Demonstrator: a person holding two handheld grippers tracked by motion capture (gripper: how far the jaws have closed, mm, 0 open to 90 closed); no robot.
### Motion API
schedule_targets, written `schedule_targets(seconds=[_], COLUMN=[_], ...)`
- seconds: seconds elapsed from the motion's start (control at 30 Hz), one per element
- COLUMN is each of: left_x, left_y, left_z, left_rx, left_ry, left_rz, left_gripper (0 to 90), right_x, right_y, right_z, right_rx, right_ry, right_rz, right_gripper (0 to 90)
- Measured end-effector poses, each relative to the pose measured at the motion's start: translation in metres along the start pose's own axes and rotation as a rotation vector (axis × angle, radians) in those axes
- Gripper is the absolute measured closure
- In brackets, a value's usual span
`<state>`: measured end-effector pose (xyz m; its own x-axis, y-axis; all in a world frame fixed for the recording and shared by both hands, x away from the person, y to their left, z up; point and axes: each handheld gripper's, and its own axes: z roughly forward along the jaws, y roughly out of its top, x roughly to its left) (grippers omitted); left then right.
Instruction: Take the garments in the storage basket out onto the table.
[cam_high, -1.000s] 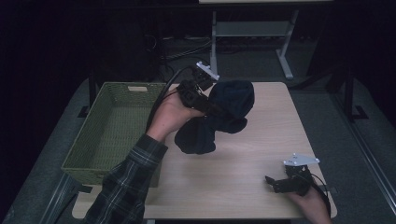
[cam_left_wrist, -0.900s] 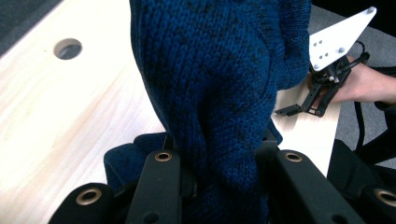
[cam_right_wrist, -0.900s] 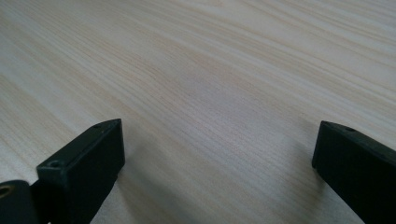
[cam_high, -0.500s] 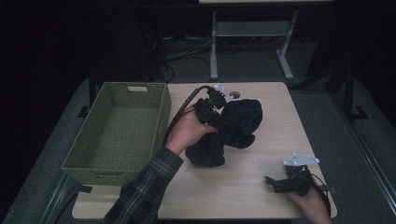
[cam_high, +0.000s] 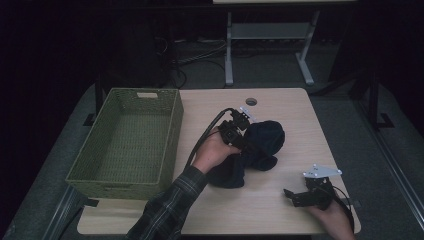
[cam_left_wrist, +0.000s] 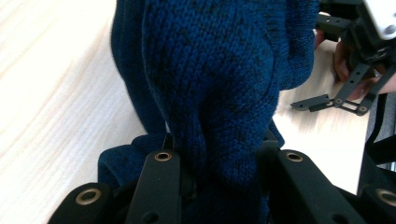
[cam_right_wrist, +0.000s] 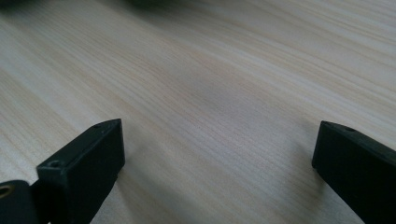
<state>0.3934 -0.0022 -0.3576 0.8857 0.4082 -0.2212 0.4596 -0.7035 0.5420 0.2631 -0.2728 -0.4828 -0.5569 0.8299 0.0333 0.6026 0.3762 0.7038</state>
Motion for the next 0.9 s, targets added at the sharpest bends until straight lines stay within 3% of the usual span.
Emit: schedule_targets(seconds=[0.27,0.53,0.7,0.9], left_x=[0.010,0.019,0.020,0.016], left_y=[-0.008,-0.016,-0.017,-0.019], left_z=[0.027,0.043,0.039,0.016], left_rx=[0.016,0.008,-0.022,-0.074], left_ry=[-0.014,0.001,0.015,0.069], left_rz=[-0.035,-0.056,-0.066,-0.033], left_gripper=[70.7,67.6,48.1,25.3], right_x=[0.000,0.000,0.000,0.000], right_y=[0.000,0.000,0.000,0.000], right_z=[0.000,0.000,0.000,0.000], right_rx=[0.003,0.004,0.004,0.004], right_ry=[-0.002,0.004,0.005,0.004], right_rz=[0.003,0.000,0.000,-0.001], right_gripper=[2.1,2.1,2.1,2.1])
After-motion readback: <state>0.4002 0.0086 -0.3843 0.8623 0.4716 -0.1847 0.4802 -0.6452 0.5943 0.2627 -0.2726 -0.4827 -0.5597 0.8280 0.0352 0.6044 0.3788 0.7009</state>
